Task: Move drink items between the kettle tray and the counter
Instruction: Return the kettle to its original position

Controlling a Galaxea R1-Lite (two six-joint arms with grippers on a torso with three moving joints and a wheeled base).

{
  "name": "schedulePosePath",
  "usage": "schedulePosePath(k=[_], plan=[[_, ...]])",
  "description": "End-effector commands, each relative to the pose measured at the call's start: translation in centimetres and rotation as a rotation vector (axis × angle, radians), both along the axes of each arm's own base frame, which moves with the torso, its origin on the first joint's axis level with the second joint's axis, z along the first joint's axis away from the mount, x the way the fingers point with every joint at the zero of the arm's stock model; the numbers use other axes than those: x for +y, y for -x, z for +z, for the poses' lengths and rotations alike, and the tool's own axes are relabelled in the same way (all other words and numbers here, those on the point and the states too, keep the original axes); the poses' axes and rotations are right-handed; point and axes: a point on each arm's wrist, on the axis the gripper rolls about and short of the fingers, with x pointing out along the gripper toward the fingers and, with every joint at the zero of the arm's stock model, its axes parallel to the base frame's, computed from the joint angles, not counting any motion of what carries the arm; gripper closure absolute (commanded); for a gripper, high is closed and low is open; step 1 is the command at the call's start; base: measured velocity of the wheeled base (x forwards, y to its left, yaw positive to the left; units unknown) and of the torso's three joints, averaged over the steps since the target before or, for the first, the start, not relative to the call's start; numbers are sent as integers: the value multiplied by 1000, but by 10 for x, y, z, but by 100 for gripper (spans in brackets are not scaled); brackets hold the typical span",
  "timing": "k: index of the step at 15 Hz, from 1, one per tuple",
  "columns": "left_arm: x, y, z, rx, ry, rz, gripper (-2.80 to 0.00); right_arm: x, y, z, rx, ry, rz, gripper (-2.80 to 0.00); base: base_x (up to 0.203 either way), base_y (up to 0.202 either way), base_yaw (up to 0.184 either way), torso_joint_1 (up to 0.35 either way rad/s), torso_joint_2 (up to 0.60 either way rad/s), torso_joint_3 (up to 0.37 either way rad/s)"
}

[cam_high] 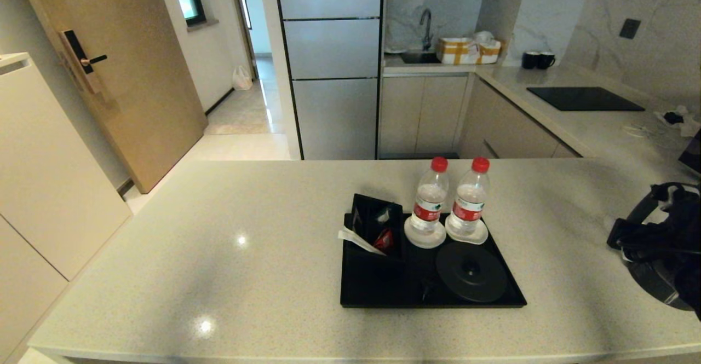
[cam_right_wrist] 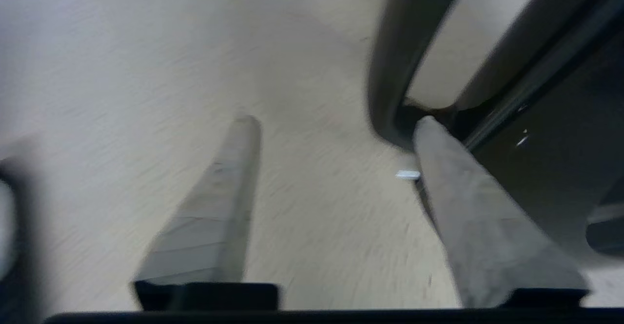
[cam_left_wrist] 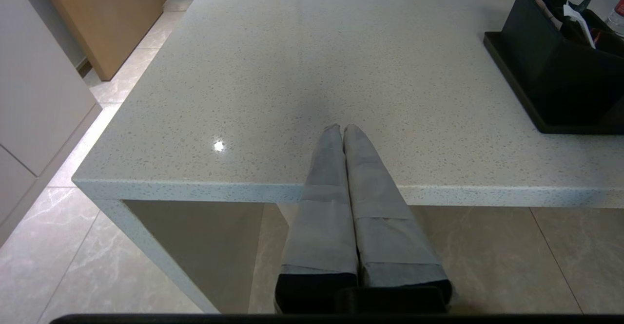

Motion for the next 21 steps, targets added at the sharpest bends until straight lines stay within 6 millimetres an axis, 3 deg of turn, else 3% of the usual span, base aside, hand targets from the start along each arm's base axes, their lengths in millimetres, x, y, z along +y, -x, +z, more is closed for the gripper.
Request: schedulePosePath(k=[1,6,10,15,21], plan=[[0,0,0,1,0,1,0,0,-7,-47,34,11,-40,-280,0,0,0,0,0,0],[0,0,0,-1,0,1,0,6,-10,-51,30,31,-61,-280,0,0,0,0,0,0],[0,0,0,2,0,1,0,0,-27,-39,-36,76,-62,-280,0,0,0,0,0,0],[0,0,0,-1,0,1,0,-3,-28,-29,-47,132,-62,-280,0,0,0,0,0,0],[0,0,0,1,0,1,0,-23,-58,-31,-103,190,-91,-280,0,0,0,0,0,0]])
